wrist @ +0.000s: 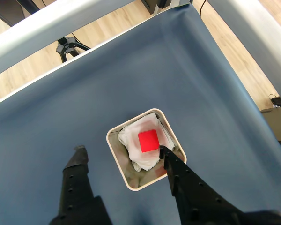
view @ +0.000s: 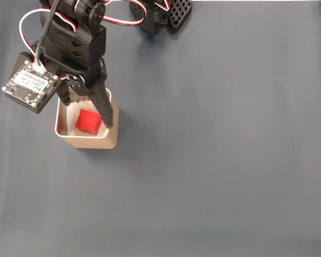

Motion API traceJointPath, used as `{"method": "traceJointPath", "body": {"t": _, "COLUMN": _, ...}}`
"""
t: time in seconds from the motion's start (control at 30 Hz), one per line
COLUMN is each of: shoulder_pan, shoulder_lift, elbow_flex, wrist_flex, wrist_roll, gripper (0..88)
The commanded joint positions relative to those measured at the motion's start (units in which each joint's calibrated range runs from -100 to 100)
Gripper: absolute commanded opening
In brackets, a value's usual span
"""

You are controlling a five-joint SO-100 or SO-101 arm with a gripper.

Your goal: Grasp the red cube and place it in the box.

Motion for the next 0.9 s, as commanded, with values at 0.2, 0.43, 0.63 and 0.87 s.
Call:
{"method": "traceJointPath", "body": {"t": 0.2, "shoulder_pan": 0.1, "shoulder_lift": -2.3, "elbow_flex": -1.54, "wrist_flex": -0.85, "wrist_roll": -0.2, "gripper": 0.2}}
{"method": "traceJointPath", "body": {"t": 0.43, "shoulder_pan": -4.44, "shoulder_lift": -5.59, "elbow_flex": -0.17, "wrist_flex": -4.3, "wrist_roll": 0.39, "gripper": 0.2}}
{"method": "traceJointPath", "body": {"t": 0.63, "shoulder_pan": -10.69, "shoulder_lift": -11.48, "elbow_flex": 6.76, "wrist_flex": -8.16, "wrist_roll": 0.34, "gripper": 0.2}}
{"method": "traceJointPath", "body": {"t": 0.87, "shoulder_pan": -17.5, "shoulder_lift": -20.39, "elbow_flex": 19.33, "wrist_flex": -11.93, "wrist_roll": 0.34, "gripper": 0.2}}
